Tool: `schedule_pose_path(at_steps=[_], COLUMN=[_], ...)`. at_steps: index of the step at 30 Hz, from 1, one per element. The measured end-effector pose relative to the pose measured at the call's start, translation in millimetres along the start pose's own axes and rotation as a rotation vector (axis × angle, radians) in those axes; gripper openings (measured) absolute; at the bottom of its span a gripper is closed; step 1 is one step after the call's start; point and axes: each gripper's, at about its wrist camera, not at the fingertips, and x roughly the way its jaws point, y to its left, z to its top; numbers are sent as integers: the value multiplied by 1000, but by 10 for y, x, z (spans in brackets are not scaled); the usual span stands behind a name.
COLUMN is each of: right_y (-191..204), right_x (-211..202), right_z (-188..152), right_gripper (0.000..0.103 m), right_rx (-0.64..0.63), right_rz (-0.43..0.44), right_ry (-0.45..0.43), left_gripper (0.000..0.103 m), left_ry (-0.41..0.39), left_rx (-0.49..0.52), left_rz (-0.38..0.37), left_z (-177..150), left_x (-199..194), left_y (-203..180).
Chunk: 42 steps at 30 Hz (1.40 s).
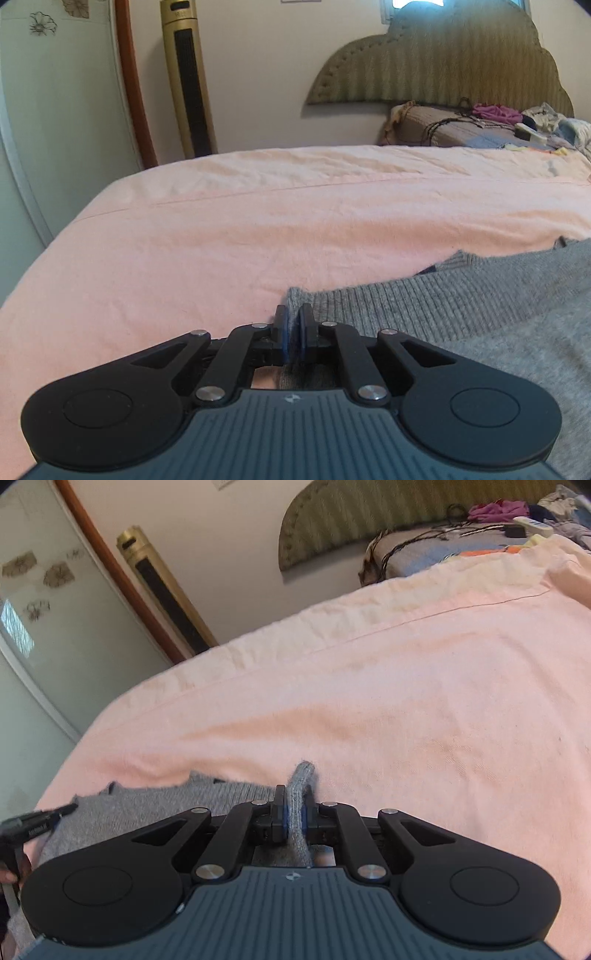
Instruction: Fold small clothes
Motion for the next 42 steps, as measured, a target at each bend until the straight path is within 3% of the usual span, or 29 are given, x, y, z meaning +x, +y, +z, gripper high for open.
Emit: schedule_pose_path(at_steps=[1, 2, 3, 7, 10, 14, 17, 19, 26, 32, 36, 39, 42], right_y=[-6, 9, 48, 133, 6, -282, -332, -238, -42, -17, -64, -67, -21], right_x=[-55, -155, -300, -934, -1305, -1606, -1758, -1766, -1536, -1502, -1561, -1572, -1546], right_z=[16, 13, -11, -252, -639, -1081, -1340, -1413, -1460, -1430, -1477, -1493, -1484], right_gripper=[57, 84, 90, 89, 89, 89, 89, 89, 89, 89, 89, 90, 93], right_rx=[26, 42, 35, 39, 105, 253, 356, 370, 415, 449, 451, 460, 450], right_rz=[5, 15, 23, 126, 122, 125, 193, 220, 329, 326, 313, 312, 300], right_ry=[2, -19, -57, -97, -61, 23, 40, 70, 114, 111, 112, 103, 100], left_gripper=[8, 8, 8, 12, 20, 22, 29, 50, 51, 51, 51, 52, 52], left_ry=[-13, -23, -29, -57, -27, 29, 27, 32, 58, 88, 116, 151, 108], left_rx=[-17, -40, -59, -245, -415, -553, -645, -745, -1019, -1011, -897, -902, -891], left_rz=[-9, -17, -27, -134, -237, -312, -367, -433, -551, -482, -353, -387, -353], left_z=[11, 19, 25, -305, -734, -1146, -1294, -1364, -1487, -1567, -1542, -1589, -1540], left_x=[-76, -169, -270, -836, -1175, -1441, -1575, -1570, -1486, -1609, -1667, -1577, -1521], left_y=[30, 72, 105, 304, 421, 463, 452, 461, 515, 466, 427, 302, 254])
